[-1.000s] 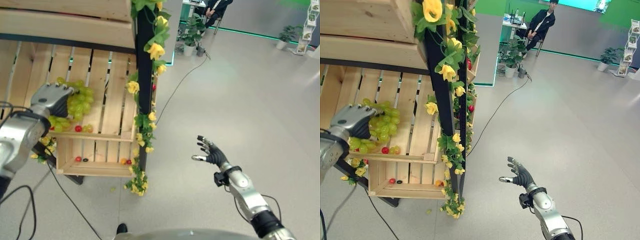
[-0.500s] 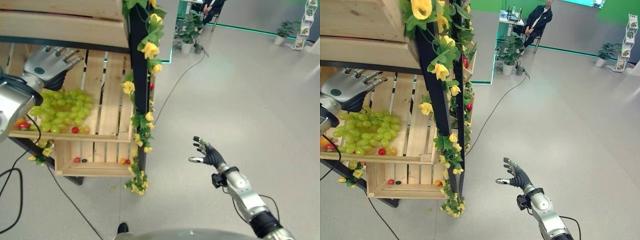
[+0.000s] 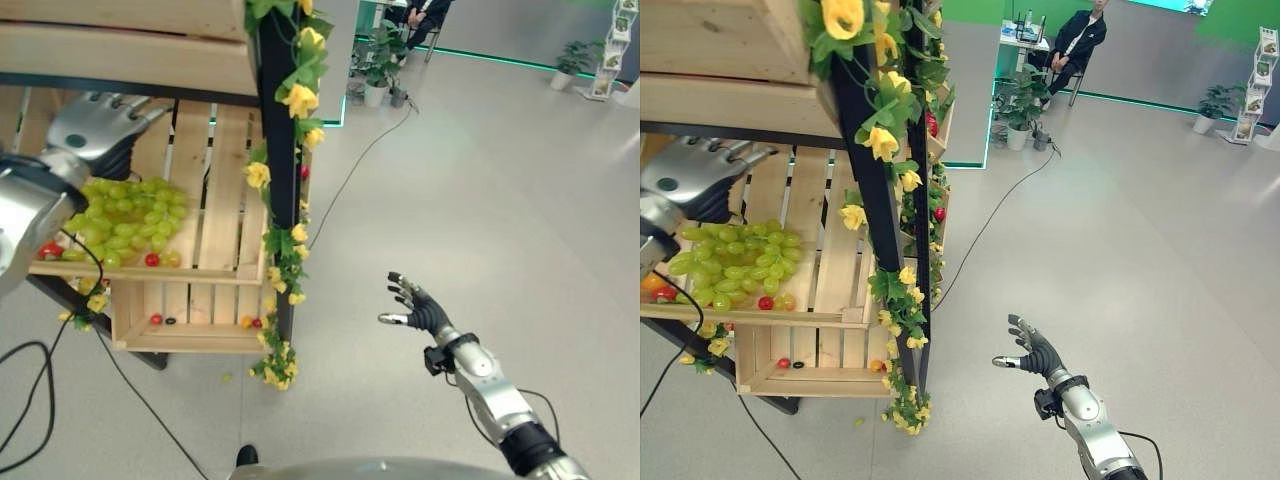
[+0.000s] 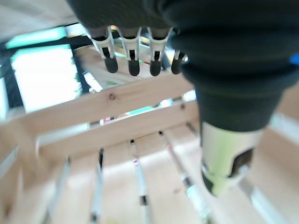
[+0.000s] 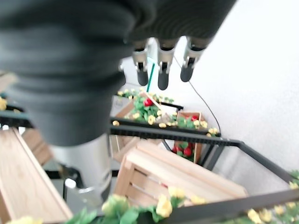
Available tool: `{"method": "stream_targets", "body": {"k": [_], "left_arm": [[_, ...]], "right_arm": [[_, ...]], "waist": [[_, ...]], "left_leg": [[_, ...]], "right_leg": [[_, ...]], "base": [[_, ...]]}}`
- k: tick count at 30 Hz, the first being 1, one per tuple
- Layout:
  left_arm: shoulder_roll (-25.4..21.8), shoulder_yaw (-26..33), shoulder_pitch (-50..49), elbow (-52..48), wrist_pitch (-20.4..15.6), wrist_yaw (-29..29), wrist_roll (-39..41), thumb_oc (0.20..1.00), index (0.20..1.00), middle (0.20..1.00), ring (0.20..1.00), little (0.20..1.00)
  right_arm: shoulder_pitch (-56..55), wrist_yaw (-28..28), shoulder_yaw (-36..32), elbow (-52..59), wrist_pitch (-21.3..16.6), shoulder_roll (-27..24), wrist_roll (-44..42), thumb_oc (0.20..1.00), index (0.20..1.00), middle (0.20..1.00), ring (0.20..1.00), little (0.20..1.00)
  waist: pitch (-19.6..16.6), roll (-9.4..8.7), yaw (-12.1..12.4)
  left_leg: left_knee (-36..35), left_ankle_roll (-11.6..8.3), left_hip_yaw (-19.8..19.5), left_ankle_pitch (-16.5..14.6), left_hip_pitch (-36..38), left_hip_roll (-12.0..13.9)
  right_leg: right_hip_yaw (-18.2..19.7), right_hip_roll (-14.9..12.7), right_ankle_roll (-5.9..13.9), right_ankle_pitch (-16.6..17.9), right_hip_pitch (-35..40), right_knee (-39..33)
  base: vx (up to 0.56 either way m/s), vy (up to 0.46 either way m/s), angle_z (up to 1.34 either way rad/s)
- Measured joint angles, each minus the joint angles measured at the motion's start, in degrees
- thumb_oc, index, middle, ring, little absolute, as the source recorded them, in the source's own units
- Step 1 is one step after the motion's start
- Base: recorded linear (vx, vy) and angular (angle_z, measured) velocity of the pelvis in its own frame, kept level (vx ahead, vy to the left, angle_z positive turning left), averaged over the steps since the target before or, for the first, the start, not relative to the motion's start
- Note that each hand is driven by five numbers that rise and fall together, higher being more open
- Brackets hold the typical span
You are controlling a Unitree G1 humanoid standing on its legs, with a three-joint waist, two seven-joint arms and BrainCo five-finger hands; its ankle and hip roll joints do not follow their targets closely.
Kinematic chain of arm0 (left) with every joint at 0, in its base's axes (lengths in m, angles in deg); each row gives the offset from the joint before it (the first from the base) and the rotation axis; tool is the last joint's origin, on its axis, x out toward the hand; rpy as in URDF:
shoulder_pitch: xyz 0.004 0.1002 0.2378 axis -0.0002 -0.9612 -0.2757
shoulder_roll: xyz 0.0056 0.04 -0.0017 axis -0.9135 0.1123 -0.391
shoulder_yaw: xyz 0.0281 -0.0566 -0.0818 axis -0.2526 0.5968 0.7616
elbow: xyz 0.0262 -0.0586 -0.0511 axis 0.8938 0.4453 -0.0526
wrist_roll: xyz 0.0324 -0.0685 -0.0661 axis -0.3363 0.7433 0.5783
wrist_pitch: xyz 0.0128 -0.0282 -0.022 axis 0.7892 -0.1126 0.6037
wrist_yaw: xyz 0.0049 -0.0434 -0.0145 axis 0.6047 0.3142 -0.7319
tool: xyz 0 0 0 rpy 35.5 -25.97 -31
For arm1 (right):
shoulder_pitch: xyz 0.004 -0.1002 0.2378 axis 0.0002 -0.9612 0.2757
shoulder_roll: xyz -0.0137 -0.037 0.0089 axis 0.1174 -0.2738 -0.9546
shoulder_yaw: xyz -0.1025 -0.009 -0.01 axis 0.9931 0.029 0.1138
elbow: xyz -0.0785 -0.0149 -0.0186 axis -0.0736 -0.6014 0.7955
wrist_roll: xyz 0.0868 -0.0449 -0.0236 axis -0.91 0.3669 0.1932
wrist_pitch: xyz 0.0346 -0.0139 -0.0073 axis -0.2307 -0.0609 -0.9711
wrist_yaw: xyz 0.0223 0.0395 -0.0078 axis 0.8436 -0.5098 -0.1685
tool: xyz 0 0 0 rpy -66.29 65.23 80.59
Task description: Pick up the fruits from the basket on one side to the basket on the other side
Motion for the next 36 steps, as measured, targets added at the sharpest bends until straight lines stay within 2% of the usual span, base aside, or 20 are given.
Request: {"method": "stream_targets", "body": {"k": [3, 5, 6, 7, 9, 12, 13, 14, 16, 18, 22, 27, 31, 32, 34, 36], "left_arm": [[6.13, 4.89, -6.46, -1.31, 0.55, -0.19, 5.39, 1.000, 1.000, 1.000, 1.000, 1.000], [12.82, 8.79, -12.22, -2.62, 0.53, -0.36, 9.28, 1.000, 1.000, 1.000, 1.000, 1.000], [17.33, 10.63, -13.79, -3.29, 0.36, -0.43, 12.22, 1.000, 1.000, 1.000, 1.000, 1.000], [27.16, 11.51, -15.87, -3.46, 0.02, -0.60, 20.55, 1.000, 1.000, 1.000, 1.000, 1.000], [30.92, 9.91, -19.15, -3.50, -0.79, -0.01, 26.87, 1.000, 1.000, 1.000, 1.000, 1.000], [36.72, 8.91, -20.10, -6.16, -4.38, 2.21, 40.65, 1.000, 1.000, 1.000, 1.000, 1.000], [37.77, 8.83, -20.29, -6.34, -4.81, 2.47, 42.75, 1.000, 1.000, 1.000, 1.000, 1.000], [41.04, 8.72, -20.20, -6.37, -6.29, 2.99, 47.47, 1.000, 1.000, 1.000, 1.000, 1.000], [42.75, 7.84, -20.14, -6.57, -7.16, 3.96, 51.98, 1.000, 1.000, 1.000, 1.000, 1.000], [42.78, 7.25, -20.12, -6.37, -7.60, 4.81, 53.26, 1.000, 1.000, 1.000, 1.000, 1.000], [46.31, 6.44, -19.78, -5.00, -10.08, 7.05, 57.76, 1.000, 1.000, 1.000, 1.000, 1.000], [48.16, 2.89, -20.49, -1.60, -11.17, 9.76, 61.35, 1.000, 1.000, 1.000, 1.000, 1.000], [48.48, -0.52, -23.36, 4.84, -7.46, 10.72, 61.38, 1.000, 1.000, 1.000, 1.000, 1.000], [48.86, -1.02, -24.34, 6.45, -6.81, 10.74, 61.37, 1.000, 1.000, 1.000, 1.000, 1.000], [48.88, -1.00, -25.05, 6.97, -6.60, 10.61, 61.15, 1.000, 1.000, 1.000, 1.000, 1.000], [48.88, -0.99, -25.07, 6.96, -6.69, 10.45, 60.84, 1.000, 1.000, 1.000, 1.000, 1.000]], "right_arm": [[0.01, 0.62, -1.87, -0.21, 0.01, -0.05, 0.00, 1.000, 1.000, 1.000, 1.000, 1.000], [0.05, 0.88, -2.81, -0.02, -0.02, 0.04, 0.01, 1.000, 1.000, 1.000, 1.000, 1.000], [-0.10, 0.97, -3.14, 0.38, -0.03, 0.18, 0.01, 1.000, 1.000, 1.000, 1.000, 1.000], [-0.88, 1.08, -4.56, 0.52, -0.04, 0.46, 0.00, 1.000, 1.000, 1.000, 1.000, 1.000], [-1.37, 1.08, -4.83, 0.35, -0.01, 0.45, 0.01, 1.000, 1.000, 1.000, 1.000, 1.000], [-2.17, 1.13, -6.71, 1.36, -0.23, 0.64, -0.01, 1.000, 1.000, 1.000, 1.000, 1.000], [-2.33, 1.13, -6.79, 1.76, -0.32, 0.76, -0.01, 1.000, 1.000, 1.000, 1.000, 1.000], [-2.68, 1.12, -6.99, 2.42, -0.59, 0.92, -0.01, 1.000, 1.000, 1.000, 1.000, 1.000], [-3.16, 1.29, -7.77, 2.46, -0.89, 1.10, -0.01, 1.000, 1.000, 1.000, 1.000, 1.000], [-3.50, 1.75, -8.10, 2.41, -1.14, 1.12, -0.01, 1.000, 1.000, 1.000, 1.000, 1.000], [-3.63, 2.88, -8.80, 2.36, -1.92, 1.17, -0.05, 1.000, 1.000, 1.000, 1.000, 1.000], [-4.02, 4.09, -10.68, 2.32, -2.78, 1.48, -0.10, 1.000, 1.000, 1.000, 1.000, 1.000], [-3.71, 4.53, -11.08, 2.32, -3.92, 2.82, -0.12, 1.000, 1.000, 1.000, 1.000, 1.000], [-3.72, 4.73, -11.10, 2.32, -4.12, 3.14, -0.12, 1.000, 1.000, 1.000, 1.000, 1.000], [-3.73, 5.25, -11.43, 2.32, -4.21, 3.90, -0.12, 1.000, 1.000, 1.000, 1.000, 1.000], [-3.72, 5.67, -11.65, 2.33, -4.28, 4.24, -0.12, 1.000, 1.000, 1.000, 1.000, 1.000]], "waist": [[-0.03, 0.12, 1.03], [-0.09, 0.21, 2.07], [-0.16, 0.37, 2.14], [-0.23, 0.64, 2.75], [-0.30, 0.53, 3.31], [-0.51, 0.59, 4.48], [-0.50, 0.63, 4.47], [-0.49, 0.75, 4.45], [-0.43, 1.09, 4.68], [-0.48, 1.31, 4.52], [-0.07, 1.92, 4.74], [0.25, 1.70, 6.46], [1.46, 0.52, 6.29], [2.14, -0.37, 6.28], [2.60, -1.31, 6.33], [2.65, -1.40, 6.34]], "left_leg": [[0.00, -0.05, -0.06, -0.05, 0.08, 0.03], [0.00, -0.07, -0.19, -0.09, 0.07, -0.04], [-0.01, -0.06, -0.20, -0.10, 0.07, -0.11], [-0.01, -0.06, -0.50, -0.10, -0.05, -0.16], [0.00, -0.09, -1.47, -0.06, -0.65, 0.07], [-0.01, -0.01, -2.06, -0.03, -0.90, -0.29], [-0.01, 0.04, -2.24, 0.01, -1.12, -0.32], [-0.01, 0.20, -2.97, 0.16, -1.63, -0.49], [-0.01, 0.25, -3.26, 0.20, -1.90, -0.62], [0.00, 0.35, -3.66, 0.28, -2.23, -0.79], [0.00, 0.49, -4.76, 0.42, -2.65, -1.43], [0.00, 0.55, -6.20, 0.49, -3.37, -1.81], [0.01, 0.61, -6.49, 0.54, -3.56, -1.97], [0.01, 0.62, -6.53, 0.54, -3.60, -1.98], [0.01, 0.62, -6.52, 0.53, -3.64, -1.99], [0.01, 0.63, -6.50, 0.51, -3.65, -2.12]], "right_leg": [[-0.05, 0.02, -0.01, -0.01, -0.03, -0.01], [-0.16, -0.02, 0.01, -0.02, 0.09, 0.00], [-0.16, -0.12, 0.03, -0.01, 0.06, -0.01], [-0.33, -0.14, 0.04, 0.01, 0.06, -0.01], [-1.24, 0.23, -0.07, -0.07, 0.01, -0.01], [-1.79, -0.07, 0.02, -0.09, 0.20, -0.01], [-1.94, -0.07, 0.05, -0.08, 0.11, -0.01], [-2.72, -0.11, 0.06, -0.07, 0.13, -0.01], [-3.22, -0.20, 0.12, -0.10, 0.12, -0.01], [-3.65, -0.26, 0.22, -0.18, 0.08, -0.01], [-5.21, -0.62, 0.51, -0.38, 0.49, -0.01], [-6.91, -0.69, 0.82, -0.72, 0.94, -0.01], [-7.28, -0.84, 0.85, -0.74, 0.90, -0.01], [-7.33, -0.84, 0.84, -0.77, 0.87, -0.01], [-7.77, -0.86, 0.83, -0.78, 0.85, -0.01], [-7.83, -1.00, 0.84, -0.78, 0.84, -0.01]], "base": [[0.00, 0.000, 0.00], [0.00, 0.000, 0.00], [-0.02, 0.011, 0.03], [-0.02, 0.015, 0.11], [-0.02, 0.013, 0.18], [-0.02, 0.004, 0.10], [-0.03, 0.002, 0.21], [-0.01, 0.000, 0.20], [-0.01, 0.001, 0.15], [0.00, -0.002, 0.16], [-0.01, -0.017, 0.16], [-0.01, -0.017, 0.15], [-0.01, -0.005, 0.04], [0.00, 0.000, 0.00], [0.00, 0.000, 0.00], [0.00, 0.000, 0.00]]}}
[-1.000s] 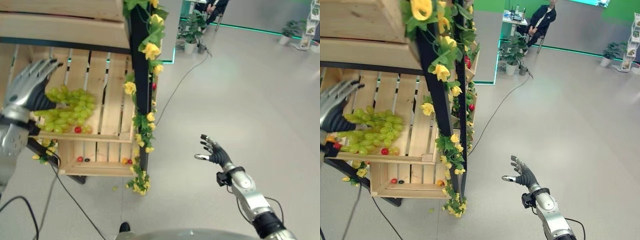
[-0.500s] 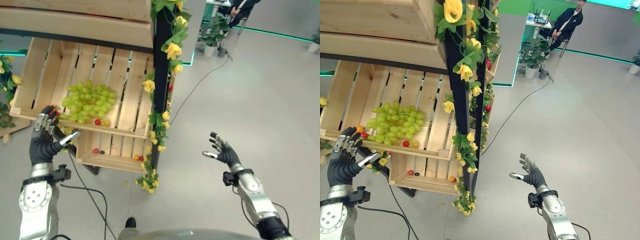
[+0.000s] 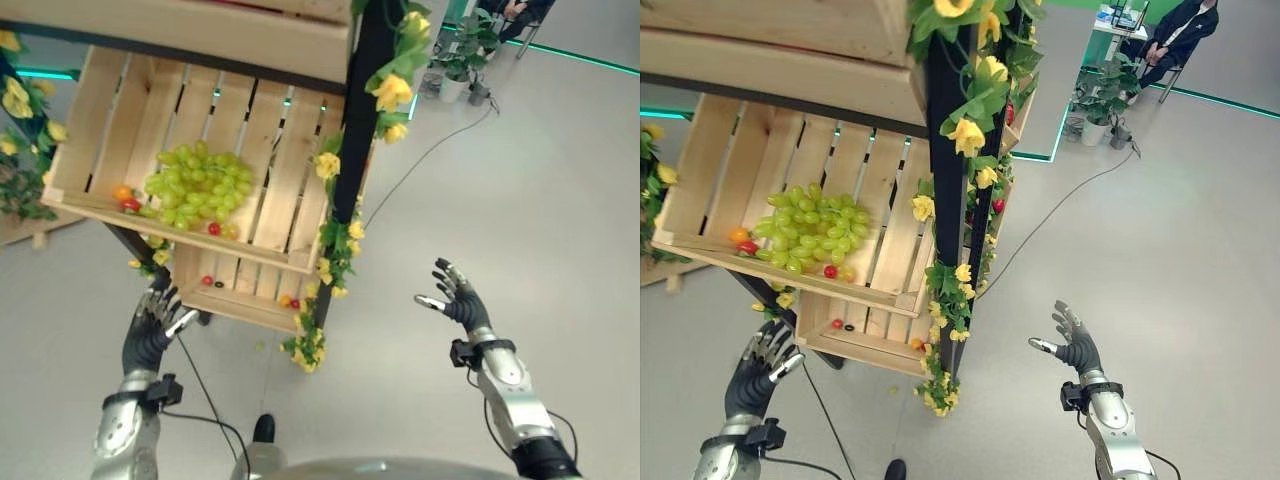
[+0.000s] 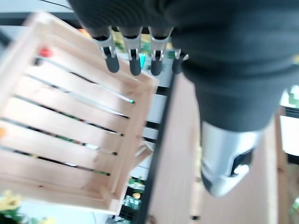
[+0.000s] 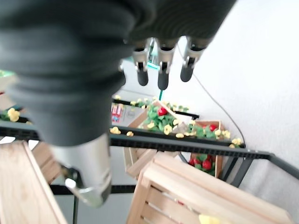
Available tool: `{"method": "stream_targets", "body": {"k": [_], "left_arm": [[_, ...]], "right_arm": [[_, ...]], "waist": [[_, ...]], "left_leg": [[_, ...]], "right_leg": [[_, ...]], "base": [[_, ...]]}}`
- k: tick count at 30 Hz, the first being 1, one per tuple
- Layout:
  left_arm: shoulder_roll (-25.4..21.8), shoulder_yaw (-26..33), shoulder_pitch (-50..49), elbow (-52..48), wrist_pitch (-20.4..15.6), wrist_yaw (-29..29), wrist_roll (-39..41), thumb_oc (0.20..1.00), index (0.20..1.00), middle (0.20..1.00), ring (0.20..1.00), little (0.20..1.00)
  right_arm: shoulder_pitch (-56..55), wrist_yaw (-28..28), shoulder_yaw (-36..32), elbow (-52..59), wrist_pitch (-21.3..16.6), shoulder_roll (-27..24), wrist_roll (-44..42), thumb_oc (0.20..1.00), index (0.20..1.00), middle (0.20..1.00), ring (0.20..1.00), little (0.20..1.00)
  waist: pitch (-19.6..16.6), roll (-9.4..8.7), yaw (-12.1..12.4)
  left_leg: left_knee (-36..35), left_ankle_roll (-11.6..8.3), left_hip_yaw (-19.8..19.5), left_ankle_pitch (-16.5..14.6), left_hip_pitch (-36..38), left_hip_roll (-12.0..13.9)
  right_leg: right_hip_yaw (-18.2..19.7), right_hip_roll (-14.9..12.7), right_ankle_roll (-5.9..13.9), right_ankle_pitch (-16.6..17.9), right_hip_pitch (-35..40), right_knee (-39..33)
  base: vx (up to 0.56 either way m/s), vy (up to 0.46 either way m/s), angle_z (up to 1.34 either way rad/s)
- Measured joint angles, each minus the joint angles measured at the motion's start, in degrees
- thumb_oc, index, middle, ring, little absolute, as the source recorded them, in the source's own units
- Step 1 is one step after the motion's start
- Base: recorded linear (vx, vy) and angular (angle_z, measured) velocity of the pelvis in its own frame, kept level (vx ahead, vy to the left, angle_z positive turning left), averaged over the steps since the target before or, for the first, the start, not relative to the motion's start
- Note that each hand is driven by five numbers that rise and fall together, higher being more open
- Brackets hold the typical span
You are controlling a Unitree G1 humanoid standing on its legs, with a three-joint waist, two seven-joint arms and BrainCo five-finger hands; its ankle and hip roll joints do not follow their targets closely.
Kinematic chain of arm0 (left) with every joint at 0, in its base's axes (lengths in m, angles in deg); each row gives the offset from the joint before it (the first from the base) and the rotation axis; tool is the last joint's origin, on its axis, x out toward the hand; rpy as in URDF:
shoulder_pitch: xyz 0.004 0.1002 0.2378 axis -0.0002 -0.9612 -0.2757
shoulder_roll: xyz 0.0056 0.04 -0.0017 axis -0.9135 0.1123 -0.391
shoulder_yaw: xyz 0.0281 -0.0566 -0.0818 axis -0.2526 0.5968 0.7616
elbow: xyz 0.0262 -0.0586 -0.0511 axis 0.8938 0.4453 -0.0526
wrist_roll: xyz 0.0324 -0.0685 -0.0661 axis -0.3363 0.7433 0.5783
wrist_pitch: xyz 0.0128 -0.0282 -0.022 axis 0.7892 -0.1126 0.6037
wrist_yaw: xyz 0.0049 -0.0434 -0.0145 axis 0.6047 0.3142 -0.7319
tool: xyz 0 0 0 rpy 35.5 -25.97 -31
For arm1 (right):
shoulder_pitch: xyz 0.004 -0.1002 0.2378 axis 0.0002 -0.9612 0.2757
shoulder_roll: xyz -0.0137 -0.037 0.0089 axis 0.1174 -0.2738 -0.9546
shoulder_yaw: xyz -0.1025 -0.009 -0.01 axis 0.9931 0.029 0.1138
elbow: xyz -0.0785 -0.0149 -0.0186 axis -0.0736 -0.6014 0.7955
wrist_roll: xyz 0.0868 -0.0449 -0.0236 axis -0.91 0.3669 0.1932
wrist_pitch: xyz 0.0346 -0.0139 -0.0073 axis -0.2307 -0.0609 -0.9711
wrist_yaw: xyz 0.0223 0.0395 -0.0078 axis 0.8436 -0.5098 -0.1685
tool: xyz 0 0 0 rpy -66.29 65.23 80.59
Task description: Pick up the fruits from the basket on one side to the basket on the other side
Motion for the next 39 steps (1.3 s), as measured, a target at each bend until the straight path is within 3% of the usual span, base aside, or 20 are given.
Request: {"method": "stream_targets", "body": {"k": [13, 21, 32, 37, 39], "left_arm": [[0.08, -0.13, 1.02, -0.13, -1.29, -2.83, -2.24, 1.000, 1.000, 1.000, 1.000, 1.000], [0.40, -2.16, 1.85, -0.13, -1.89, -4.21, -3.05, 1.000, 1.000, 1.000, 1.000, 1.000], [0.88, -3.33, 2.35, -0.33, -2.81, -6.70, -6.27, 1.000, 1.000, 1.000, 1.000, 1.000], [-0.84, -3.36, 2.74, -0.33, -3.36, -8.29, -8.48, 1.000, 1.000, 1.000, 1.000, 1.000], [-2.26, -3.20, 2.70, -0.18, -3.65, -8.84, -9.05, 1.000, 1.000, 1.000, 1.000, 1.000]], "right_arm": [[0.42, 1.25, -0.12, 0.00, -0.05, -0.25, -0.07, 1.000, 1.000, 1.000, 1.000, 1.000], [0.23, 2.27, -1.22, 0.00, -0.04, -1.28, -0.21, 1.000, 1.000, 1.000, 1.000, 1.000], [0.29, 3.38, -1.65, 0.02, -0.05, -1.94, -1.05, 1.000, 1.000, 1.000, 1.000, 1.000], [0.69, 3.21, -0.76, 0.07, -0.09, -2.02, -1.08, 1.000, 1.000, 1.000, 1.000, 1.000], [0.90, 2.88, 0.28, 0.11, -0.04, -2.39, -1.02, 1.000, 1.000, 1.000, 1.000, 1.000]], "waist": [[1.52, 3.08, 0.42], [1.07, 4.81, 1.10], [0.24, 4.81, 0.84], [1.09, 3.64, -0.27], [2.12, 3.49, -0.11]], "left_leg": [[0.01, 0.00, -0.50, 0.02, -0.01, -0.07], [0.43, -0.01, -2.79, 0.01, -0.23, -0.59], [0.95, 0.17, -3.15, 0.02, -0.86, -1.16], [5.76, 0.45, -0.05, -3.11, -1.89, -0.75], [8.65, 0.83, 1.80, -5.67, -2.58, -0.05]], "right_leg": [[-0.36, 0.02, 0.01, -0.01, 0.24, 0.00], [-3.11, -0.01, 0.28, -0.80, 2.07, -0.02], [-4.18, -0.47, 0.28, -0.90, 1.93, 0.26], [0.07, -1.50, 0.39, -0.89, -0.40, 2.31], [2.62, -2.84, -0.01, -1.22, -4.64, 7.67]], "base": [[0.00, -0.014, 0.01], [0.03, -0.040, 0.17], [-0.01, 0.032, 0.03], [-0.08, 0.127, -0.42], [-0.08, 0.261, -0.97]]}}
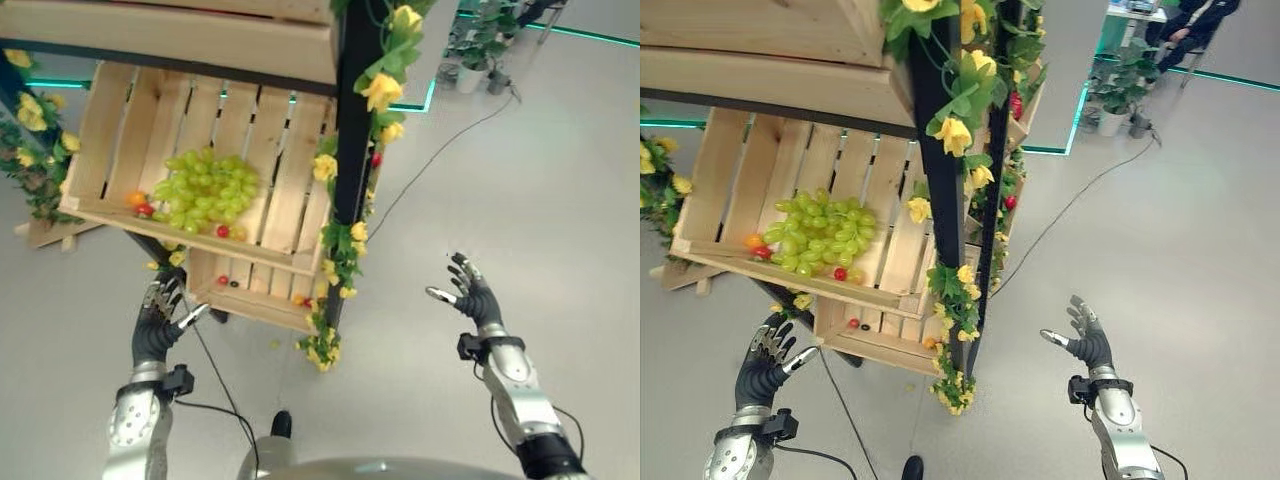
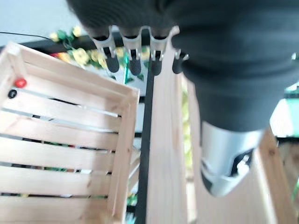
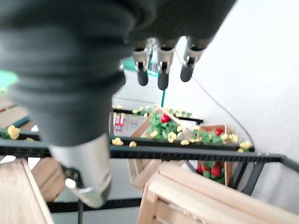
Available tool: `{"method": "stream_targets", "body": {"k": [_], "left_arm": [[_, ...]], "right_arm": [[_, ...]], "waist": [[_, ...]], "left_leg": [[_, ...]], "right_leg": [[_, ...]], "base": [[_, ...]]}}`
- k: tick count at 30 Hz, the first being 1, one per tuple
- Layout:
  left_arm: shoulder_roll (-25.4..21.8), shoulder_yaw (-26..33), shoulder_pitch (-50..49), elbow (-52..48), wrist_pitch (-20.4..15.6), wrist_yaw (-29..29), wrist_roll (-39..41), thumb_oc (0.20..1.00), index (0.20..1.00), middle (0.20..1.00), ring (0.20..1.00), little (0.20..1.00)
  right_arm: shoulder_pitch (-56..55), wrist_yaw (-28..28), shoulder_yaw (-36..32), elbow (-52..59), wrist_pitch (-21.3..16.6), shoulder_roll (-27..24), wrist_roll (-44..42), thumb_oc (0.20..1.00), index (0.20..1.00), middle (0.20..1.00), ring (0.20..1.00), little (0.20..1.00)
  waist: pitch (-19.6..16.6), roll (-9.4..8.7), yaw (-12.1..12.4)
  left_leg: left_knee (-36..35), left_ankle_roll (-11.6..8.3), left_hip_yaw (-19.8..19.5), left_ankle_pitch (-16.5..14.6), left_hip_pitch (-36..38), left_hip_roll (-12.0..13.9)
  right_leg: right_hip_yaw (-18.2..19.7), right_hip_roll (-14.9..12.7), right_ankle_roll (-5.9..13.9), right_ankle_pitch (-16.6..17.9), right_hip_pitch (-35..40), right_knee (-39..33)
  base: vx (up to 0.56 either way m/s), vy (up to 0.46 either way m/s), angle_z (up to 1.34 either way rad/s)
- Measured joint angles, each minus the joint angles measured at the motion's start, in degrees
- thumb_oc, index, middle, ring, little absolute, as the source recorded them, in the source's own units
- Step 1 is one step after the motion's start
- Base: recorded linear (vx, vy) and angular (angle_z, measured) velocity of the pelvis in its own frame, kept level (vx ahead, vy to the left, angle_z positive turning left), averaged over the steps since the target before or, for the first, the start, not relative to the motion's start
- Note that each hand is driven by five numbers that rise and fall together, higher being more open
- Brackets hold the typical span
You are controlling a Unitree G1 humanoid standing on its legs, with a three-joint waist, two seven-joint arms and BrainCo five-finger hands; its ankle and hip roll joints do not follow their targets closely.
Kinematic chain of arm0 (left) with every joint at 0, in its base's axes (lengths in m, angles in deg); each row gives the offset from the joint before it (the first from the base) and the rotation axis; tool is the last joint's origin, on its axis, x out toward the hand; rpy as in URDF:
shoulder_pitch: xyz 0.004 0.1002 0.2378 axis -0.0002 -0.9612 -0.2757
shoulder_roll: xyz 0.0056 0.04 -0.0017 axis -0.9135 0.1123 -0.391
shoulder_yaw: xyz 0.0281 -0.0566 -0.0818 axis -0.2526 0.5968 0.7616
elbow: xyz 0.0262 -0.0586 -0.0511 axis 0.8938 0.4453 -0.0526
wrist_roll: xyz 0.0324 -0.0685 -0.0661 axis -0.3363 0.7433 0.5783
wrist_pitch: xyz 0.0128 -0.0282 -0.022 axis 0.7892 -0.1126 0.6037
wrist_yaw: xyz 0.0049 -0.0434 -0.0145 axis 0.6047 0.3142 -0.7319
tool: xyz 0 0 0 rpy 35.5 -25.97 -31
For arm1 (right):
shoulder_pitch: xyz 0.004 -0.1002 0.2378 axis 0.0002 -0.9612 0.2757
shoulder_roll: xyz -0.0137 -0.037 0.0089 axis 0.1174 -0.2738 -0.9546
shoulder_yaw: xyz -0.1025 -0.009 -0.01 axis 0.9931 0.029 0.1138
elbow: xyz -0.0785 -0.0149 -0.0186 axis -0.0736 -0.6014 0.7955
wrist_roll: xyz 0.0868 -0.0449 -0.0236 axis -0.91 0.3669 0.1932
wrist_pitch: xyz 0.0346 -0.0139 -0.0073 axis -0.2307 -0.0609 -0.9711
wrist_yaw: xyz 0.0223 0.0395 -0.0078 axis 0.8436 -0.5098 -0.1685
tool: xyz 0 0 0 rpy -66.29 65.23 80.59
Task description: Pick up the fruits from the basket on one side to the basket on the other side
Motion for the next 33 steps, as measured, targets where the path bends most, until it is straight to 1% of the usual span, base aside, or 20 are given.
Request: {"method": "stream_targets", "body": {"k": [2, 3, 4, 5, 6, 7, 8, 9, 10, 13, 14, 15, 16, 17, 18, 19, 20, 24, 29, 33], "left_arm": [[-0.58, 0.04, -0.24, 0.78, -0.04, -1.42, -2.33, 1.000, 1.000, 1.000, 1.000, 1.000], [-1.33, -0.11, 0.22, 1.04, -0.02, -1.44, -2.98, 1.000, 1.000, 1.000, 1.000, 1.000], [-2.67, 1.34, 0.50, 1.61, -0.15, -2.50, -4.26, 1.000, 1.000, 1.000, 1.000, 1.000], [-3.18, 3.56, 0.25, 2.41, -0.19, -3.37, -4.33, 1.000, 1.000, 1.000, 1.000, 1.000], [-3.21, 4.10, 0.35, 2.66, -0.14, -3.44, -4.36, 1.000, 1.000, 1.000, 1.000, 1.000], [-2.77, 3.52, 1.29, 3.57, -0.10, -3.63, -4.37, 1.000, 1.000, 1.000, 1.000, 1.000], [-2.19, 3.02, 1.78, 3.61, -0.17, -3.49, -4.51, 1.000, 1.000, 1.000, 1.000, 1.000], [-1.18, 2.38, 1.94, 3.58, -0.56, -3.70, -4.48, 1.000, 1.000, 1.000, 1.000, 1.000], [-0.93, 2.16, 1.97, 3.60, -0.60, -3.79, -4.46, 1.000, 1.000, 1.000, 1.000, 1.000], [-1.26, 2.09, 1.06, 3.53, -1.20, -4.18, -4.38, 1.000, 1.000, 1.000, 1.000, 1.000], [-1.49, 2.08, 0.26, 3.15, -1.49, -4.37, -4.37, 1.000, 1.000, 1.000, 1.000, 1.000], [-1.68, 2.51, -0.20, 3.00, -1.60, -4.48, -4.36, 1.000, 1.000, 1.000, 1.000, 1.000], [-2.67, 2.39, -1.20, 3.03, -1.59, -4.58, -4.29, 1.000, 1.000, 1.000, 1.000, 1.000], [-1.01, 2.17, -1.56, 4.53, -1.51, -4.70, -4.19, 1.000, 1.000, 1.000, 1.000, 1.000], [0.68, 1.32, -2.19, 4.71, -1.11, -4.79, -3.92, 1.000, 1.000, 1.000, 1.000, 1.000], [3.20, -1.32, -3.72, 4.10, -1.22, -4.45, -3.86, 1.000, 1.000, 1.000, 1.000, 1.000], [3.87, -2.67, -3.88, 3.74, -1.26, -4.06, -3.89, 1.000, 1.000, 1.000, 1.000, 1.000], [4.68, -2.86, -2.56, 1.53, -1.88, -4.35, -3.11, 1.000, 1.000, 1.000, 1.000, 1.000], [4.63, -3.06, -2.07, 1.64, -1.33, -4.21, -2.57, 1.000, 1.000, 1.000, 1.000, 1.000], [4.35, -4.75, -1.36, 1.71, -1.32, -3.69, -2.10, 1.000, 1.000, 1.000, 1.000, 1.000]], "right_arm": [[1.65, -0.54, -0.04, 0.74, -0.01, -0.02, -0.02, 1.000, 1.000, 1.000, 1.000, 1.000], [1.24, -0.46, -0.14, 1.37, -0.02, 0.04, -0.06, 1.000, 1.000, 1.000, 1.000, 1.000], [-0.10, -0.87, 1.03, 1.64, 0.05, 0.23, -0.05, 1.000, 1.000, 1.000, 1.000, 1.000], [-1.49, -0.96, 2.23, 2.50, 0.17, 0.68, -0.01, 1.000, 1.000, 1.000, 1.000, 1.000], [-2.00, -1.00, 2.80, 2.49, 0.12, 0.60, 0.00, 1.000, 1.000, 1.000, 1.000, 1.000], [-1.73, -1.36, 3.05, 1.30, 0.27, 0.52, 0.09, 1.000, 1.000, 1.000, 1.000, 1.000], [-1.54, -1.38, 3.08, 1.10, 0.33, 0.12, 0.11, 1.000, 1.000, 1.000, 1.000, 1.000], [-1.10, -1.55, 3.11, 1.31, 0.46, -0.37, 0.47, 1.000, 1.000, 1.000, 1.000, 1.000], [-0.92, -1.55, 3.11, 1.70, 0.46, -0.51, 0.76, 1.000, 1.000, 1.000, 1.000, 1.000], [0.22, -1.72, 4.08, 1.85, 0.56, -0.56, 1.76, 1.000, 1.000, 1.000, 1.000, 1.000], [0.38, -1.88, 5.39, 2.14, 0.75, -0.73, 2.19, 1.000, 1.000, 1.000, 1.000, 1.000], [0.41, -2.05, 6.12, 2.42, 0.74, -0.76, 2.33, 1.000, 1.000, 1.000, 1.000, 1.000], [0.37, -2.44, 7.61, 2.44, 0.75, -0.35, 2.37, 1.000, 1.000, 1.000, 1.000, 1.000], [0.07, -3.07, 8.15, 2.02, 0.75, -1.07, 2.42, 1.000, 1.000, 1.000, 1.000, 1.000], [0.12, -3.11, 7.96, 2.11, 1.07, -2.11, 2.45, 1.000, 1.000, 1.000, 1.000, 1.000], [-1.12, -3.15, 6.78, 2.54, 1.13, -4.22, 2.44, 1.000, 1.000, 1.000, 1.000, 1.000], [-1.92, -3.28, 6.06, 2.65, 1.15, -5.46, 2.45, 1.000, 1.000, 1.000, 1.000, 1.000], [-6.53, -3.35, 3.36, 2.21, 1.45, -8.02, 2.40, 1.000, 1.000, 1.000, 1.000, 1.000], [-8.52, -4.14, 1.58, 2.27, 1.46, -8.73, 2.34, 1.000, 1.000, 1.000, 1.000, 1.000], [-7.33, -4.17, 1.32, 2.82, 1.28, -8.62, 2.33, 1.000, 1.000, 1.000, 1.000, 1.000]], "waist": [[2.93, 1.54, -2.12], [4.17, 1.94, -3.29], [5.03, 1.86, -3.97], [5.02, 0.42, -3.83], [4.96, -0.21, -3.36], [5.01, 0.57, -3.49], [4.83, 1.77, -3.35], [4.53, 4.21, -2.54], [4.38, 5.03, -1.80], [3.48, 5.14, 1.32], [2.94, 4.33, 1.77], [2.63, 3.71, 2.30], [1.47, 0.78, 3.33], [-0.02, 0.15, 4.00], [-0.11, 1.16, 4.19], [-0.93, 3.69, 2.80], [-1.37, 4.56, 2.10], [-1.65, 5.65, -3.86], [0.15, 6.04, -6.32], [2.21, 8.15, -6.63]], "left_leg": [[2.55, 2.67, 4.22, -1.91, 0.19, -0.15], [1.75, 3.44, 4.36, -1.65, 1.84, -0.67], [0.64, 4.36, 4.78, -1.41, 2.91, -1.34], [-0.42, 5.03, 7.55, -1.16, 4.07, -2.49], [-1.13, 5.23, 8.52, -1.05, 4.84, -3.18], [-0.76, 6.18, 14.72, -0.51, 4.66, -2.20], [-0.58, 6.37, 16.11, -0.72, 4.20, -1.23], [-1.47, 6.24, 19.65, 0.26, 3.64, 0.66], [-2.46, 5.80, 19.87, 1.05, 3.74, 1.41], [-4.29, 4.29, 20.76, 2.96, 3.97, 1.66], [-4.43, 3.22, 21.35, 4.04, 3.95, 2.10], [-4.40, 2.46, 21.31, 4.12, 3.93, 1.99], [-4.06, 0.85, 21.37, 5.02, 3.96, 2.04], [-4.08, -0.80, 20.52, 4.76, 4.56, 1.79], [-4.12, -1.30, 18.92, 4.35, 5.03, 2.37], [-4.15, -2.02, 15.42, 3.44, 5.76, 3.42], [-4.19, -2.24, 14.97, 3.28, 5.84, 4.10], [-3.47, -4.06, 12.70, 3.21, 5.99, 7.75], [-4.19, -4.16, 11.78, 3.26, 6.74, 7.96], [-4.09, -4.26, 11.31, 3.24, 6.77, 8.27]], "right_leg": [[1.43, -4.88, 0.18, 0.14, -9.64, 16.82], [1.46, -6.87, 1.00, 1.72, -12.59, 22.04], [2.77, -7.62, 3.85, 1.15, -16.76, 24.13], [2.35, -6.73, 0.86, 4.19, -17.07, 18.07], [0.56, -6.80, 0.12, 5.34, -16.31, 14.76], [-3.13, -7.76, -1.26, 6.09, -14.17, 9.71], [-4.68, -8.54, -0.75, 6.51, -13.49, 8.65], [-6.00, -10.19, -0.86, 8.08, -12.81, 7.88], [-6.15, -11.72, -0.51, 8.35, -12.16, 7.41], [-7.21, -19.07, 0.79, 9.89, -7.97, 4.45], [-8.82, -19.61, 1.03, 10.06, -5.63, 4.29], [-8.93, -18.99, 0.77, 10.38, -5.33, 4.52], [-9.62, -17.32, 0.05, 13.53, -5.20, 4.22], [-10.85, -14.96, 1.89, 13.07, -4.48, 1.31], [-10.72, -13.61, 0.59, 13.74, -4.85, 0.51], [-10.49, -11.07, 0.08, 13.59, -4.96, -1.05], [-10.43, -10.02, -0.10, 12.76, -4.65, -1.61], [-9.77, -6.10, -1.29, 11.48, -4.97, -1.49], [-8.69, -5.96, -1.30, 11.43, -5.14, -1.20], [-8.55, -5.95, -1.51, 10.83, -5.32, -0.21]], "base": [[-0.10, 0.165, -1.02], [-0.15, 0.227, -0.86], [-0.14, 0.106, -0.88], [-0.19, 0.008, -0.90], [-0.22, -0.200, -0.54], [-0.26, -0.219, -0.08], [-0.24, -0.234, 0.07], [-0.14, -0.142, 0.06], [-0.12, -0.160, -0.16], [-0.18, -0.292, -0.24], [-0.18, -0.306, -0.22], [-0.12, -0.200, -0.49], [-0.10, -0.212, -0.81], [-0.11, -0.195, -0.96], [-0.13, -0.154, -1.02], [-0.09, -0.090, -0.71], [-0.13, -0.169, -0.64], [-0.10, -0.153, -0.22], [-0.07, -0.078, -0.07], [-0.06, -0.070, 0.02]]}}
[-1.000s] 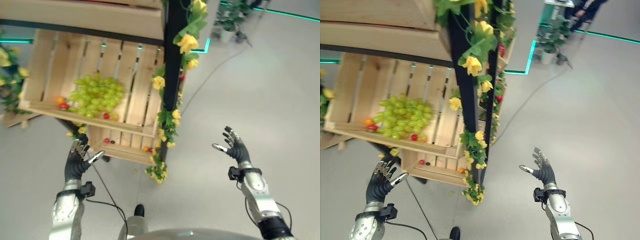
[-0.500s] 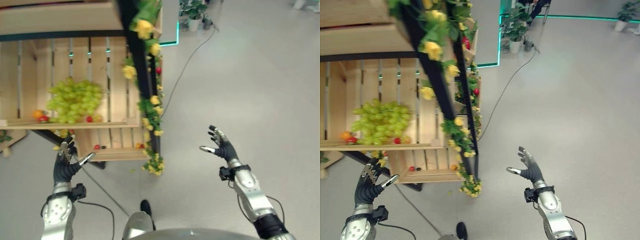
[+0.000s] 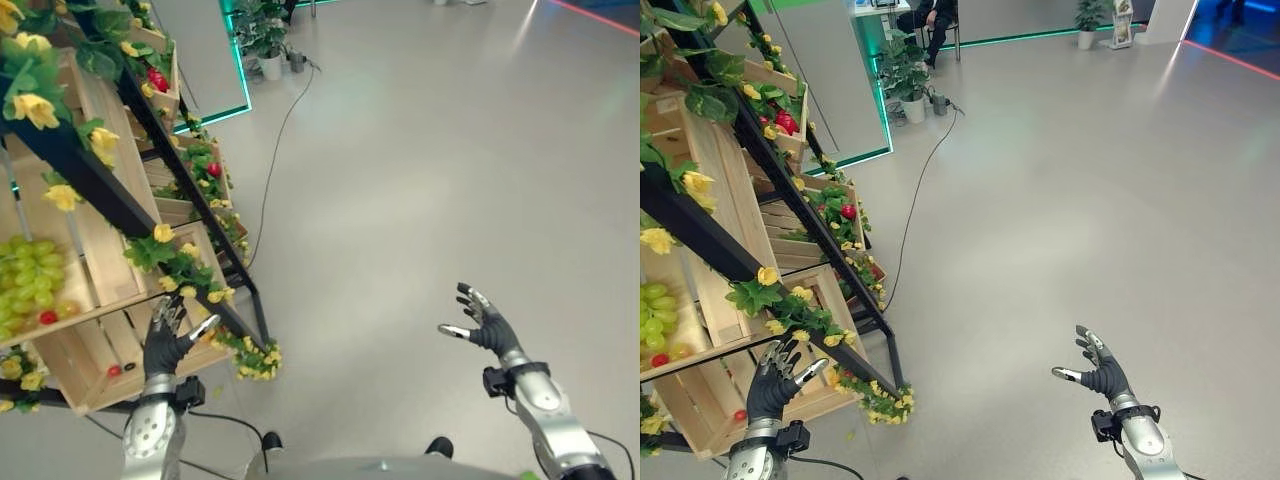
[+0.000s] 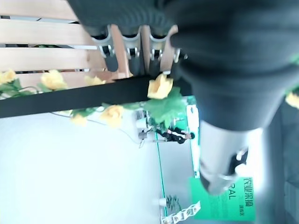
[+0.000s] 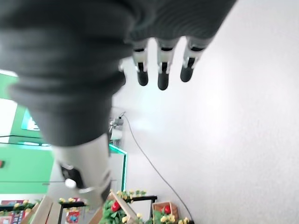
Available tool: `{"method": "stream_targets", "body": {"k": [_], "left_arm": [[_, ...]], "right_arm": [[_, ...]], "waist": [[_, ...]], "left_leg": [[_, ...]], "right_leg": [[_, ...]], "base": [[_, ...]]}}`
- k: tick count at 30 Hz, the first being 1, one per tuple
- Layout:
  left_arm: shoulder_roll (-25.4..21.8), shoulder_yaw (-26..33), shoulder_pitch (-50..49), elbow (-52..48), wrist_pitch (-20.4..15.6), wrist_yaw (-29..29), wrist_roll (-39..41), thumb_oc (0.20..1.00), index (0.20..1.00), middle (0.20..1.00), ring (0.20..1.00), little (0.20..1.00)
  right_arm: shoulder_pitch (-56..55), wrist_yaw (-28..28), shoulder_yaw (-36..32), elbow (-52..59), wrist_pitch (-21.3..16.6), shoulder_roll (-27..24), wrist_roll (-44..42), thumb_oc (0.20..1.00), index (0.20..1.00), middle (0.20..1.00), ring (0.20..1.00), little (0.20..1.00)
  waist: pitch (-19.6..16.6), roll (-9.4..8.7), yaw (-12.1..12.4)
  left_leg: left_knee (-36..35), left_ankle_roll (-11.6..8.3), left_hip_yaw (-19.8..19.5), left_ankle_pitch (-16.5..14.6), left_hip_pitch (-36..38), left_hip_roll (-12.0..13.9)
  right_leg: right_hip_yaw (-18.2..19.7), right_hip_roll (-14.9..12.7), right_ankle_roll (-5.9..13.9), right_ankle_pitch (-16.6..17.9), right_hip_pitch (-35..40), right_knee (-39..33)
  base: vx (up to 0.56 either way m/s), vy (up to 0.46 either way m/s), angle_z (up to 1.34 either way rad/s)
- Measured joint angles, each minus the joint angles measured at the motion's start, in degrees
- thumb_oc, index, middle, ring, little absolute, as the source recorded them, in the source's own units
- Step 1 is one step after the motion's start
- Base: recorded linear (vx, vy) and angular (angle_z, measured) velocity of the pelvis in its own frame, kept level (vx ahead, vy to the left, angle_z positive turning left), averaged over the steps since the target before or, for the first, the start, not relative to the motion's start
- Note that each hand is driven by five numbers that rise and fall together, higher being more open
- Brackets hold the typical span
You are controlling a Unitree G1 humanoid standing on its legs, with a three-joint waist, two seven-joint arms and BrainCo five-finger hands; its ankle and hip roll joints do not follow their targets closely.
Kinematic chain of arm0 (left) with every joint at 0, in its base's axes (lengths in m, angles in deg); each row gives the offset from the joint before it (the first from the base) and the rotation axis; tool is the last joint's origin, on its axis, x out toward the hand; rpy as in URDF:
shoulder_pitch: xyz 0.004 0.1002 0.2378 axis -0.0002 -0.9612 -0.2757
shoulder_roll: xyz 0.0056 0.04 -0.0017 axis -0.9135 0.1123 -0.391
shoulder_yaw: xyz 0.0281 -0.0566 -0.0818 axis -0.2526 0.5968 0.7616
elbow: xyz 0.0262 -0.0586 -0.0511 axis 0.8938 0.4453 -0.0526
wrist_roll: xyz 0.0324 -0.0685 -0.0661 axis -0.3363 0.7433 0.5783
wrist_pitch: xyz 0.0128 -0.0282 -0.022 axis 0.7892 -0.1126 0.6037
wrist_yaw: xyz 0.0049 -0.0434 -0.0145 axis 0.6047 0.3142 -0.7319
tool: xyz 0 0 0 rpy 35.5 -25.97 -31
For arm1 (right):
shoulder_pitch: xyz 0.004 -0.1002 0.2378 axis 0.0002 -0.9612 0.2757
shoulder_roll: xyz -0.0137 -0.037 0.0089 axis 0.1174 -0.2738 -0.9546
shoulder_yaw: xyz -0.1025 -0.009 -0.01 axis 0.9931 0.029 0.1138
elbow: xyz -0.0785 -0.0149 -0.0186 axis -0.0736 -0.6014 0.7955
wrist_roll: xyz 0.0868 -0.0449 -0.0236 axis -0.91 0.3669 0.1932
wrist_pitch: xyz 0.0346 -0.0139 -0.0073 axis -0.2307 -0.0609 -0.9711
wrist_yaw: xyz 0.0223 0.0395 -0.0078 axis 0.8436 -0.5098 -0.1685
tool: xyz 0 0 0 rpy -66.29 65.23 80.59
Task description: Pick up the fruits from the basket on one side to the basket on the other side
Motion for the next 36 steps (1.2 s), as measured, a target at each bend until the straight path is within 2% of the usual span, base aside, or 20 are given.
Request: {"method": "stream_targets", "body": {"k": [3, 4, 8, 11, 12, 14, 15, 18, 19, 20, 21, 22, 23, 25, 26, 28, 29, 33, 36], "left_arm": [[-0.05, -0.60, 1.12, -0.05, -0.02, 0.03, 0.00, 1.000, 1.000, 1.000, 1.000, 1.000], [-0.05, -0.88, 2.01, -0.07, -0.03, 0.05, 0.00, 1.000, 1.000, 1.000, 1.000, 1.000], [0.18, -2.12, 3.51, -0.11, -0.09, -0.09, -0.01, 1.000, 1.000, 1.000, 1.000, 1.000], [1.43, -2.57, 3.84, -0.23, -0.10, 0.12, 0.04, 1.000, 1.000, 1.000, 1.000, 1.000], [1.99, -3.25, 4.02, -0.36, -0.08, 0.47, 0.04, 1.000, 1.000, 1.000, 1.000, 1.000], [1.73, -3.32, 2.32, -1.03, -0.08, 1.09, 0.00, 1.000, 1.000, 1.000, 1.000, 1.000], [1.40, -3.35, 1.29, -1.15, -0.05, 1.23, -0.01, 1.000, 1.000, 1.000, 1.000, 1.000], [1.31, -3.09, 1.26, -1.32, -0.05, 1.59, -0.02, 1.000, 1.000, 1.000, 1.000, 1.000], [1.12, -2.71, 1.48, -1.55, 0.00, 1.78, -0.06, 1.000, 1.000, 1.000, 1.000, 1.000], [1.05, -2.61, 1.38, -1.64, -0.05, 1.82, -0.06, 1.000, 1.000, 1.000, 1.000, 1.000], [0.03, -2.55, 0.45, -1.76, -0.08, 1.88, -0.11, 1.000, 1.000, 1.000, 1.000, 1.000], [-1.27, -2.43, 0.33, -1.55, -0.04, 1.83, -0.14, 1.000, 1.000, 1.000, 1.000, 1.000], [-4.00, -2.04, -0.13, -1.46, -0.06, 1.63, -0.14, 1.000, 1.000, 1.000, 1.000, 1.000], [-6.81, -2.11, 0.59, -1.35, 0.02, 1.28, -0.35, 1.000, 1.000, 1.000, 1.000, 1.000], [-8.42, -2.17, 1.37, -1.34, 0.10, 1.06, -2.26, 1.000, 1.000, 1.000, 1.000, 1.000], [-10.04, -2.57, 1.67, -1.54, 0.09, 1.06, -3.91, 1.000, 1.000, 1.000, 1.000, 1.000], [-10.56, -2.66, 1.00, -1.63, 0.11, 1.05, -4.64, 1.000, 1.000, 1.000, 1.000, 1.000], [-9.65, -2.67, -0.27, -1.82, 0.20, 1.26, -4.71, 1.000, 1.000, 1.000, 1.000, 1.000], [-9.69, -2.46, -0.47, -1.83, 0.37, 1.50, -5.99, 1.000, 1.000, 1.000, 1.000, 1.000]], "right_arm": [[1.02, 0.08, -0.33, 1.60, -0.07, -1.17, -0.02, 1.000, 1.000, 1.000, 1.000, 1.000], [2.06, 0.09, -0.34, 2.23, -0.14, -2.36, 0.01, 1.000, 1.000, 1.000, 1.000, 1.000], [3.47, 0.41, -0.98, 3.03, -0.14, -4.37, 0.04, 1.000, 1.000, 1.000, 1.000, 1.000], [3.14, 1.22, -1.83, 3.27, -0.18, -4.33, 0.03, 1.000, 1.000, 1.000, 1.000, 1.000], [2.24, 1.28, -3.15, 3.21, -0.17, -4.31, 0.04, 1.000, 1.000, 1.000, 1.000, 1.000], [2.02, 1.30, -3.43, 3.29, -0.22, -4.40, 0.03, 1.000, 1.000, 1.000, 1.000, 1.000], [2.52, 1.31, -3.65, 3.28, -0.25, -4.39, 0.02, 1.000, 1.000, 1.000, 1.000, 1.000], [2.58, 1.46, -3.72, 3.09, -0.27, -4.09, -0.03, 1.000, 1.000, 1.000, 1.000, 1.000], [1.71, 1.66, -3.82, 2.88, -0.26, -3.05, -0.12, 1.000, 1.000, 1.000, 1.000, 1.000], [1.11, 1.74, -3.89, 2.73, -0.21, -2.42, -0.19, 1.000, 1.000, 1.000, 1.000, 1.000], [-0.01, 1.87, -3.87, 2.75, -0.24, -0.82, -0.23, 1.000, 1.000, 1.000, 1.000, 1.000], [-0.66, 2.05, -3.76, 2.45, -0.21, 0.64, -0.27, 1.000, 1.000, 1.000, 1.000, 1.000], [-1.22, 2.14, -3.02, 1.65, -0.21, 3.13, -0.31, 1.000, 1.000, 1.000, 1.000, 1.000], [-1.19, 2.09, -2.06, 1.26, -0.28, 4.56, -0.33, 1.000, 1.000, 1.000, 1.000, 1.000], [-1.27, 2.48, -2.50, 0.63, -0.36, 4.97, -0.60, 1.000, 1.000, 1.000, 1.000, 1.000], [-0.55, 2.61, -2.42, -0.11, -0.35, 5.22, -0.69, 1.000, 1.000, 1.000, 1.000, 1.000], [0.41, 2.67, -2.22, -0.79, -0.35, 5.60, -0.69, 1.000, 1.000, 1.000, 1.000, 1.000], [1.83, 3.15, -1.65, -1.61, -0.25, 6.44, -0.68, 1.000, 1.000, 1.000, 1.000, 1.000], [1.51, 3.38, -1.16, -1.81, -0.13, 6.49, -0.64, 1.000, 1.000, 1.000, 1.000, 1.000]], "waist": [[1.59, 1.63, -0.37], [2.57, 2.46, -0.08], [4.67, 3.78, -0.33], [5.37, 4.70, -0.28], [5.66, 5.12, -0.96], [5.61, 4.99, -1.52], [5.70, 4.41, -1.41], [5.68, 3.65, -1.35], [5.03, 2.00, -1.53], [4.56, 1.04, -1.18], [2.99, 0.15, -0.42], [2.15, -1.39, -0.28], [0.18, -3.80, 0.01], [-0.54, -6.47, 0.18], [-0.87, -6.96, -0.31], [-0.99, -7.48, 0.09], [-1.42, -8.40, 0.09], [-1.32, -8.27, 0.20], [-1.03, -8.97, 0.21]], "left_leg": [[0.47, 0.00, -0.02, -0.03, -0.36, 0.21], [0.87, -0.05, -0.18, 0.03, -1.14, -0.22], [2.12, -0.20, -1.14, 0.24, -1.97, -1.09], [3.28, -0.36, -3.62, 0.35, -1.70, -0.52], [3.16, -0.37, -4.67, 0.48, -0.76, -0.29], [2.62, -0.24, -4.56, 0.86, 0.72, -0.29], [3.32, -0.26, -4.70, 0.80, 0.96, -0.46], [4.63, -0.27, -5.81, 0.54, 0.32, -0.92], [7.60, 0.21, -6.81, -1.15, -1.25, -1.93], [11.06, 0.16, -9.19, -4.76, -2.15, -3.51], [13.65, 2.71, -11.71, -10.60, -1.79, -7.15], [13.18, 2.90, -12.49, -10.76, -1.57, -7.48], [12.45, 3.06, -12.13, -10.60, -1.95, -7.82], [12.28, 3.27, -11.53, -10.31, -2.33, -7.59], [11.46, 3.73, -12.29, -10.26, -3.35, -7.52], [10.22, 4.22, -12.46, -9.95, -3.09, -7.66], [9.57, 4.34, -12.45, -9.71, -2.67, -8.00], [8.06, 4.59, -12.29, -9.32, -0.89, -9.18], [7.99, 4.62, -12.15, -9.31, 1.03, -10.31]], "right_leg": [[0.61, -1.09, -0.24, -1.54, -1.59, 3.31], [1.42, -2.28, -0.31, -2.35, -3.05, 5.78], [1.79, -4.18, -0.18, -4.23, -4.16, 9.69], [-0.97, -4.45, 0.13, -6.70, -1.04, 11.94], [-3.14, -4.42, 0.31, -7.57, 1.55, 12.49], [-4.34, -4.59, 0.93, -9.50, 3.28, 13.30], [-3.22, -5.07, 0.97, -10.59, 3.22, 14.67], [-1.93, -5.17, 1.00, -11.00, 2.77, 15.18], [-0.87, -5.67, 1.15, -11.10, 2.37, 14.82], [0.61, -5.79, 1.02, -10.78, 1.86, 14.38], [2.80, -5.24, 1.40, -9.28, 1.95, 12.80], [3.25, -4.86, 1.55, -8.70, 1.75, 12.20], [3.96, -4.56, 1.85, -7.58, 1.49, 11.10], [3.65, -4.05, 1.26, -7.44, 0.73, 11.61], [1.75, -4.10, 1.26, -7.43, 0.89, 11.83], [0.52, -4.11, 1.22, -7.49, 0.77, 11.88], [0.52, -4.18, 1.15, -7.56, 1.16, 11.57], [0.48, -5.51, 1.36, -7.68, 2.04, 12.04], [0.52, -7.58, 1.28, -7.32, 2.55, 14.67]], "base": [[-0.15, 0.004, -0.01], [-0.07, -0.014, 0.03], [-0.02, -0.097, 0.12], [-0.06, -0.128, 0.54], [-0.19, -0.187, 0.68], [-0.23, -0.220, 0.48], [-0.21, -0.210, 0.11], [-0.11, -0.096, 0.05], [-0.08, -0.049, -0.01], [-0.05, 0.077, -0.28], [-0.03, 0.136, -0.44], [-0.03, 0.137, -0.48], [-0.13, 0.121, -0.29], [-0.17, 0.123, -0.05], [-0.06, 0.067, 0.29], [-0.02, 0.131, 0.19], [-0.03, 0.190, 0.00], [0.00, 0.140, 0.02], [0.01, 0.099, 0.00]]}}
